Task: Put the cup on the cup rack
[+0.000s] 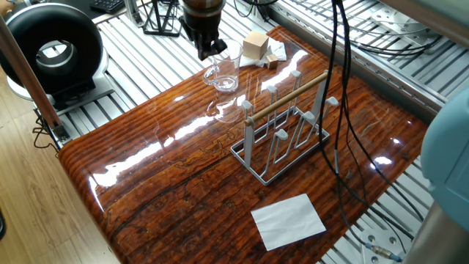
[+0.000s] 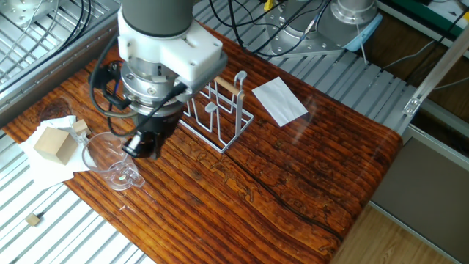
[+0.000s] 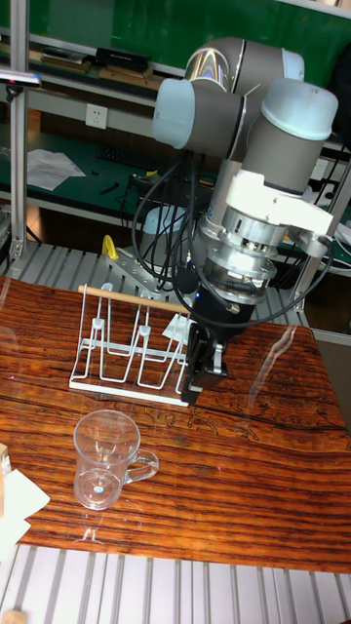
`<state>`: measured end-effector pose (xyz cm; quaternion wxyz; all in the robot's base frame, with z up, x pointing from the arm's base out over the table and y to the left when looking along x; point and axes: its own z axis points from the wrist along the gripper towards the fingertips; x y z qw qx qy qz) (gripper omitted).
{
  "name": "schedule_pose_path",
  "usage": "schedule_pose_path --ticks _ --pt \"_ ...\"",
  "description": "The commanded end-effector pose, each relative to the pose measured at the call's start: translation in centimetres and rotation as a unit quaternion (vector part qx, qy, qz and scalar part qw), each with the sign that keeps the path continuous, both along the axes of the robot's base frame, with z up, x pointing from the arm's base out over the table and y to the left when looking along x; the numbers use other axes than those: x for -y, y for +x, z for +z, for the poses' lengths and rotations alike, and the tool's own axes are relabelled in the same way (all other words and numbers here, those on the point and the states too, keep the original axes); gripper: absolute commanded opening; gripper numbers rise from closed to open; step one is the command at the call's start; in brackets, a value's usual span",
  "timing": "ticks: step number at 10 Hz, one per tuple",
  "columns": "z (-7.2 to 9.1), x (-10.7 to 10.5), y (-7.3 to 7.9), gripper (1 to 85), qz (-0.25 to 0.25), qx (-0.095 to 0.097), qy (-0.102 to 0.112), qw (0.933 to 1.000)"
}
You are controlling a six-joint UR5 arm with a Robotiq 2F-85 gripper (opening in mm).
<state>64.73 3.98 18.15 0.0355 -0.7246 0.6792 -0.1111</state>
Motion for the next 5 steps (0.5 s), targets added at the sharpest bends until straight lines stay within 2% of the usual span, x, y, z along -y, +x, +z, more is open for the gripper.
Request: schedule_pose_path --ticks 1,4,5 --pt "1.09 0.51 1.32 1.0 -0.014 0.018 0.000 0.9997" --pt "1.14 0.32 1.30 1.0 -0.014 0.017 0.002 0.9998" --pt "1.12 0.55 0.97 1.0 -0.012 0.010 -0.001 0.9999"
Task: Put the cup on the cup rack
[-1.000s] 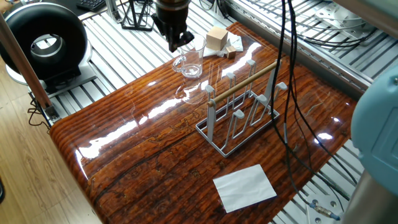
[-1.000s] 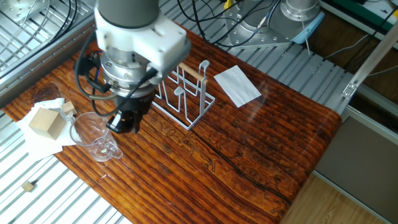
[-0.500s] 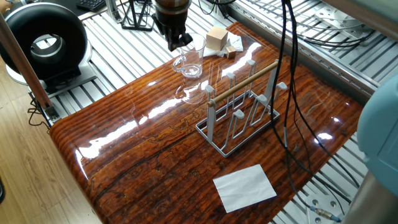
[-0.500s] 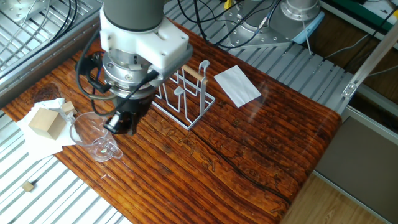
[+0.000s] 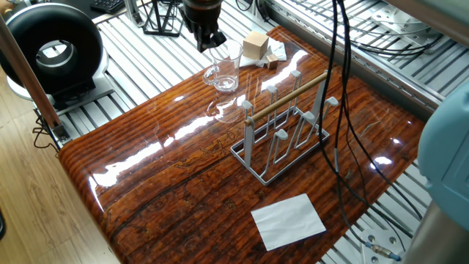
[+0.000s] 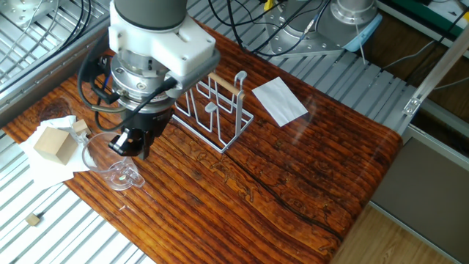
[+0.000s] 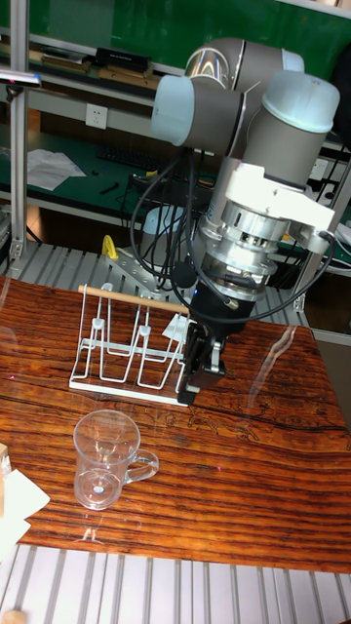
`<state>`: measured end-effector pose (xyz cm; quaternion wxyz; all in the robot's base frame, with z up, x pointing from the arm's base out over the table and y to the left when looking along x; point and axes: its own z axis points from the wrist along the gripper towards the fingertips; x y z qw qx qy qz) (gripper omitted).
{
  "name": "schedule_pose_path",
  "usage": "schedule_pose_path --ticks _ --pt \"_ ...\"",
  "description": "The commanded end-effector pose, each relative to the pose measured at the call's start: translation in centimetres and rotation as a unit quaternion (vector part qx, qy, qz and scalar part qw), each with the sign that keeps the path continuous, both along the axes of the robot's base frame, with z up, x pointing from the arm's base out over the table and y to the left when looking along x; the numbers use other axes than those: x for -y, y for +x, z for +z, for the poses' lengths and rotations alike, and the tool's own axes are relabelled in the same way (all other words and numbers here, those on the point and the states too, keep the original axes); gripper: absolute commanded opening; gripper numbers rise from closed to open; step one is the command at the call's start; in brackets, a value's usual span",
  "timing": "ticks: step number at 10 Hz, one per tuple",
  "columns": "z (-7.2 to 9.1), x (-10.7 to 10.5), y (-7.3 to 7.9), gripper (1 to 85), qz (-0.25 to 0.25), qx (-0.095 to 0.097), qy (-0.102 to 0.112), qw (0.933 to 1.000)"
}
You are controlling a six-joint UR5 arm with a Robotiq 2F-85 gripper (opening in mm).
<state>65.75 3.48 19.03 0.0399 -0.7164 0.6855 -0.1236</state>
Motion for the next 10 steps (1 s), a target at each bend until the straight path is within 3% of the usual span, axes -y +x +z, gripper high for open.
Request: schedule_pose_path --ticks 1,2,5,10 --pt "0.11 0.49 -0.60 1.0 -0.003 -0.012 -0.004 0.9999" --pt "0.18 0.95 -0.71 1.0 -0.001 -0.015 -0.011 0.9998" --pt "0.36 0.67 -1.31 1.0 0.000 -0.028 -0.005 0.9996" --pt "0.40 0.77 -1.24 1.0 0.002 -0.027 -0.007 0.9996"
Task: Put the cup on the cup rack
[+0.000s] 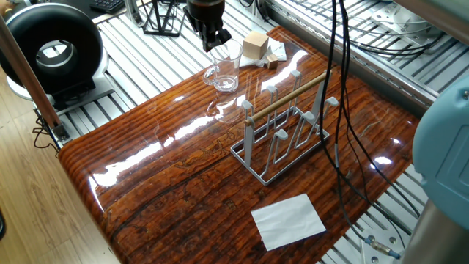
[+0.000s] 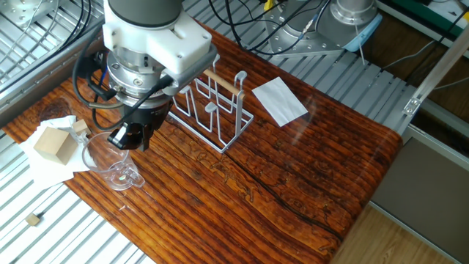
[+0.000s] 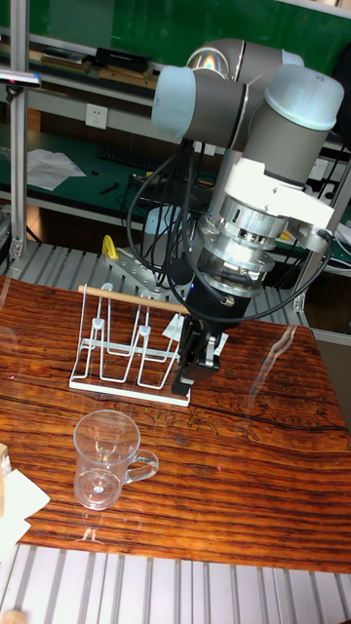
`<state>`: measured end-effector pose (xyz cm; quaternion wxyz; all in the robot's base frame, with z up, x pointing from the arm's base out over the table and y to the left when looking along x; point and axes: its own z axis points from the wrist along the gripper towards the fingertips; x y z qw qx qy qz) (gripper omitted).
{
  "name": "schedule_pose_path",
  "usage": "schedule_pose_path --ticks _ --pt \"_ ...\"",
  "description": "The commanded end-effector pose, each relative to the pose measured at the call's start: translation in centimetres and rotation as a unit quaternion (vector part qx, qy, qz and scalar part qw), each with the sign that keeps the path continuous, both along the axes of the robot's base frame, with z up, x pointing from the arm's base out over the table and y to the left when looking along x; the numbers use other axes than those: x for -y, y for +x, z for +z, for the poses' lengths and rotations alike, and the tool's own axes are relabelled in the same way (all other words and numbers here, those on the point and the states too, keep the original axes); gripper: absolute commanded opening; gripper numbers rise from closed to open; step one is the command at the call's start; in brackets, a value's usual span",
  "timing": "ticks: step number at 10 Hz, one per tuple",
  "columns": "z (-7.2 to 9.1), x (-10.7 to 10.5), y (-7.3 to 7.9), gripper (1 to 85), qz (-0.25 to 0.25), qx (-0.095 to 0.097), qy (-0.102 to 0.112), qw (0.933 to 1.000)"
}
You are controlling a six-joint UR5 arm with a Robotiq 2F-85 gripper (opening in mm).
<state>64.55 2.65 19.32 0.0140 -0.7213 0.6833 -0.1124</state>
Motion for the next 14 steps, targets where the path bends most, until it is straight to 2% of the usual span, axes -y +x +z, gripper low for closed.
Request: schedule_pose_path --ticks 1,5,6,7,8,9,10,11,14 --pt "0.1 -0.1 -0.1 1.0 0.001 -0.003 0.005 1.0000" --pt "0.2 0.1 0.1 1.0 0.006 0.000 0.001 1.0000" --pt "0.5 1.1 1.2 1.0 0.018 0.020 -0.021 0.9994" --pt "0.6 1.0 1.3 1.0 0.029 0.021 -0.023 0.9991" --pt "0.3 0.5 0.6 1.0 0.029 0.007 -0.012 0.9995" --pt "0.5 1.1 0.7 1.0 0.026 0.010 -0.023 0.9993" --pt "0.8 2.3 1.1 1.0 0.020 0.018 -0.047 0.9985" --pt "0.9 2.7 1.2 1.0 0.012 0.021 -0.054 0.9983" --pt "0.8 2.4 1.1 1.0 0.004 0.021 -0.046 0.9987"
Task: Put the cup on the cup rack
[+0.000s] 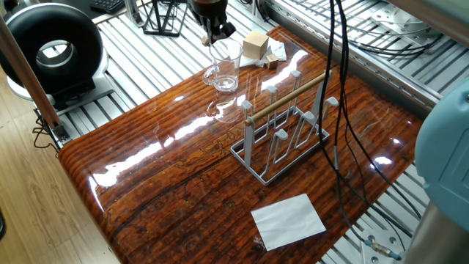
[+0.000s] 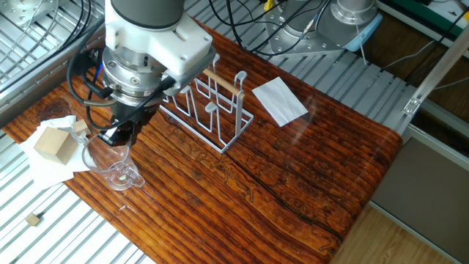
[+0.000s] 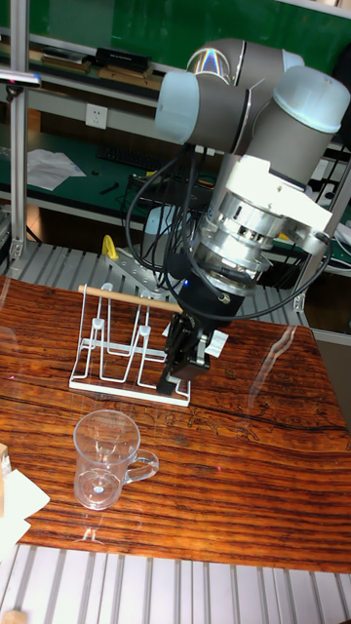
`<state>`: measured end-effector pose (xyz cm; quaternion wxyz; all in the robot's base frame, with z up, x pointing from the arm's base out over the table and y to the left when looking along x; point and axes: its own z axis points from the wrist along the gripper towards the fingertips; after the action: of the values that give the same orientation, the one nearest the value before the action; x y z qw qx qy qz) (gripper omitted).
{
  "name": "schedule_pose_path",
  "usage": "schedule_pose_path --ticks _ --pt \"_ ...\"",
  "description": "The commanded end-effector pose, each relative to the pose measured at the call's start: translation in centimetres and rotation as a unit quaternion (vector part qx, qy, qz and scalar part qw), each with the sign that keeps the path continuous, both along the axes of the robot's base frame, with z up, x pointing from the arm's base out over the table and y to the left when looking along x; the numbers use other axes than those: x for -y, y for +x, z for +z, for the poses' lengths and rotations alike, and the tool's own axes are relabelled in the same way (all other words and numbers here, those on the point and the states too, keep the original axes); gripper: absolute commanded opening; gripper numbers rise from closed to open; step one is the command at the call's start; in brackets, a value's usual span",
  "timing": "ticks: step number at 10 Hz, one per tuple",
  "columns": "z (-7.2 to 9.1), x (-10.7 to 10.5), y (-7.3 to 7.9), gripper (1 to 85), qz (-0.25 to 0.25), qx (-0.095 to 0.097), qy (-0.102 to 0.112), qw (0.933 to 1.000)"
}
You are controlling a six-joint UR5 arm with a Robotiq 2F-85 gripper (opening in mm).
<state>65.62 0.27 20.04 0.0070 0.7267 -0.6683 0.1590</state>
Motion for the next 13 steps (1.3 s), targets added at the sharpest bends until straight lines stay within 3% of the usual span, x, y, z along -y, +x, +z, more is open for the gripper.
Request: schedule_pose_path --ticks 1,4,7,13 --pt "0.1 -0.1 0.1 1.0 -0.006 0.003 0.005 1.0000" --pt "-0.3 -1.0 -0.4 1.0 -0.005 -0.009 0.024 0.9997" --pt "-1.3 -2.2 -1.1 1.0 -0.029 -0.040 0.056 0.9972" --pt "-3.8 -2.3 2.5 1.0 -0.047 -0.026 0.071 0.9960"
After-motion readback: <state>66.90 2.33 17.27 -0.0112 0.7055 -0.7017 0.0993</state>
